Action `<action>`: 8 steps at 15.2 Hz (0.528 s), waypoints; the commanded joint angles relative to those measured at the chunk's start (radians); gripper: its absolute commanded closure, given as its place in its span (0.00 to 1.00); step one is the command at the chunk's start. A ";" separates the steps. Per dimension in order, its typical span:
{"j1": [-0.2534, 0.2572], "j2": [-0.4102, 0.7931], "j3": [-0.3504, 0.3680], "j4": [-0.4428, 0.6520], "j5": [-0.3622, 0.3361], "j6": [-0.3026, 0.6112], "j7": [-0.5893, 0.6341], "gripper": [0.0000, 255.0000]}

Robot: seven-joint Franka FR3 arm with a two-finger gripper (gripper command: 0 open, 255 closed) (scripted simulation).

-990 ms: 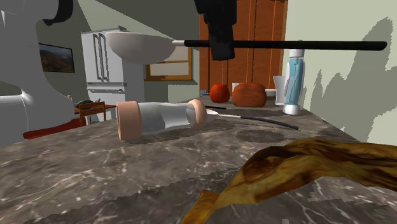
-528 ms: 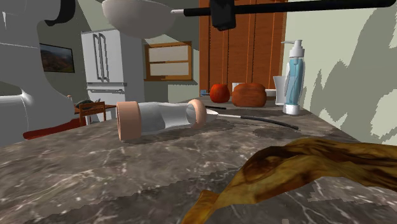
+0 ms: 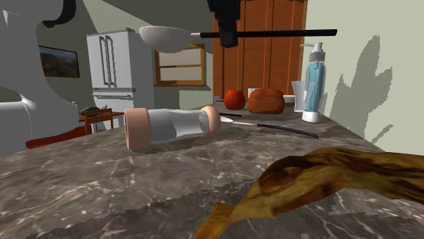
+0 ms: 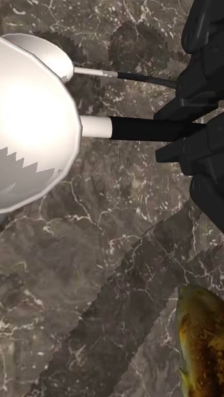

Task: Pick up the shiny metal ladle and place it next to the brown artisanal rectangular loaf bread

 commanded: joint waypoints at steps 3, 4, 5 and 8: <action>0.038 -0.067 0.040 -0.077 0.003 0.019 0.078 1.00; 0.048 -0.081 0.051 -0.093 0.004 0.023 0.099 1.00; 0.058 -0.093 0.062 -0.107 0.006 0.027 0.120 1.00; 0.088 -0.125 0.099 -0.142 0.009 0.037 0.185 1.00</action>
